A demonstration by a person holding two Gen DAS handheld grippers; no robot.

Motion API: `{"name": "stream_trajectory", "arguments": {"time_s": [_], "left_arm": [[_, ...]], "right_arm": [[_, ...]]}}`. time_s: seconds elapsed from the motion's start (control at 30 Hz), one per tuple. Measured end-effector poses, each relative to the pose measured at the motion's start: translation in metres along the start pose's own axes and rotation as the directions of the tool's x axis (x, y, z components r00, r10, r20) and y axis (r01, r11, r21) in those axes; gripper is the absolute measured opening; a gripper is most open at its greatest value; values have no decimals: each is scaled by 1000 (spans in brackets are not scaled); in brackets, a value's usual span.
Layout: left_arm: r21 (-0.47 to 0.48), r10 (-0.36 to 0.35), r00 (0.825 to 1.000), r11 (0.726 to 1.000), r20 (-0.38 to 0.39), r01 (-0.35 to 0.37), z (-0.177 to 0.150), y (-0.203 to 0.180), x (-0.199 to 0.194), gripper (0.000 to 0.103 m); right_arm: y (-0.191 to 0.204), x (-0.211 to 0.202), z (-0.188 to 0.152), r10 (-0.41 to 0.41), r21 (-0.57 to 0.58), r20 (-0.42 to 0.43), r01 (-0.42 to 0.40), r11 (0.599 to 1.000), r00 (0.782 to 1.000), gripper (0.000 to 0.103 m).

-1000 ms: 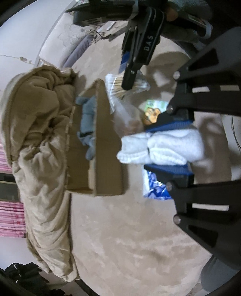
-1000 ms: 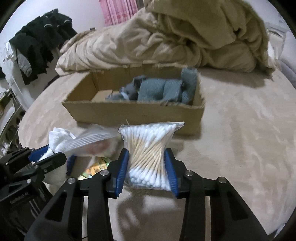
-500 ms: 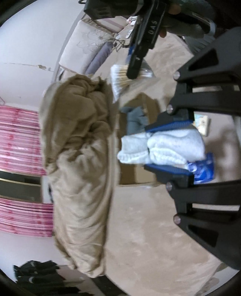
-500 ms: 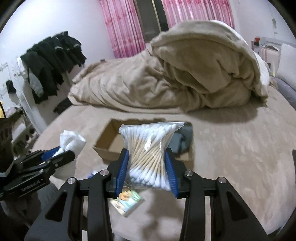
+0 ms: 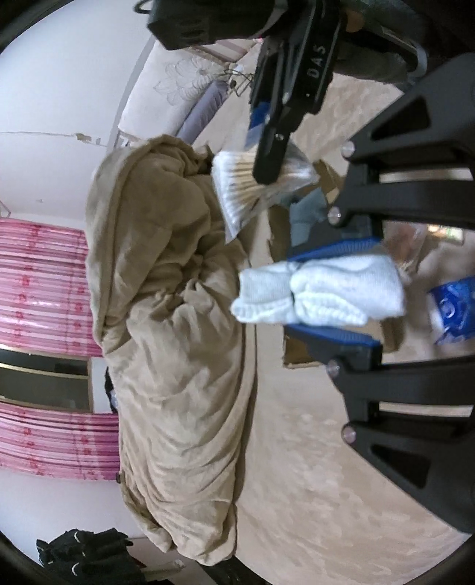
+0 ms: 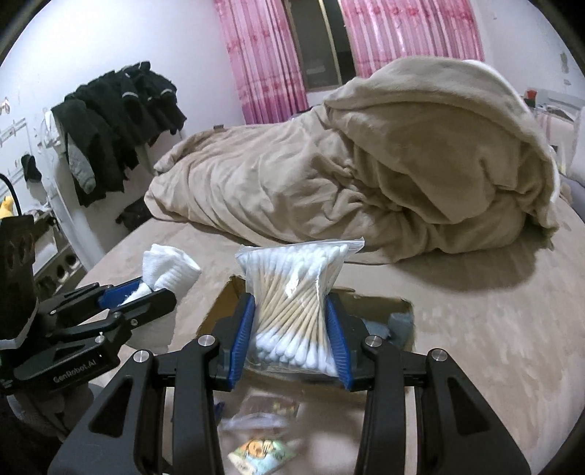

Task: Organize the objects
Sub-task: 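Lower white socks and cotton swab bag into the box and open both tools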

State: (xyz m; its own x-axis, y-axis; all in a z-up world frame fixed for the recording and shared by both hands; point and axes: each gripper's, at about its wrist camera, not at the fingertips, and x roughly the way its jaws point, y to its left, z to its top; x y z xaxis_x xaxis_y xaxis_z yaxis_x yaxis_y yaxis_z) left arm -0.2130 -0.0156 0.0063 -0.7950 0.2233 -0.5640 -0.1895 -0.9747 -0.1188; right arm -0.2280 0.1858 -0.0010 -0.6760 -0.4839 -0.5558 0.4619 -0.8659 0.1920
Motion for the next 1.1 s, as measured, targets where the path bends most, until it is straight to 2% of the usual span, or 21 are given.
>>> {"name": "stream_trajectory", "arguments": {"time_s": [0.17, 0.3, 0.5, 0.57, 0.73, 0.9, 1.1], "left_arm": [[3, 2, 999, 1000, -35, -2, -2, 9, 35, 35], [-38, -35, 992, 999, -125, 30, -8, 22, 79, 35], [-84, -61, 972, 996, -228, 43, -20, 38, 127, 35], [-96, -54, 970, 995, -236, 32, -23, 41, 136, 36], [-49, -40, 971, 998, -234, 29, -26, 37, 137, 40], [-58, -29, 974, 998, -226, 16, -26, 37, 127, 45], [-64, -43, 977, 997, -207, 31, -29, 36, 109, 47]], "right_arm": [[2, 32, 5, 12, -25, -33, -13, 1000, 999, 41], [0, 62, 5, 23, -25, -79, -25, 999, 997, 41], [-18, 120, -12, 50, 51, -188, -41, 998, 981, 41], [-22, 134, -19, 67, 75, -218, -52, 996, 974, 41], [-28, 151, -32, 119, 121, -252, -91, 988, 960, 41], [-24, 151, -35, 123, 113, -255, -97, 989, 959, 42], [-20, 146, -38, 121, 103, -244, -99, 990, 962, 44]]}}
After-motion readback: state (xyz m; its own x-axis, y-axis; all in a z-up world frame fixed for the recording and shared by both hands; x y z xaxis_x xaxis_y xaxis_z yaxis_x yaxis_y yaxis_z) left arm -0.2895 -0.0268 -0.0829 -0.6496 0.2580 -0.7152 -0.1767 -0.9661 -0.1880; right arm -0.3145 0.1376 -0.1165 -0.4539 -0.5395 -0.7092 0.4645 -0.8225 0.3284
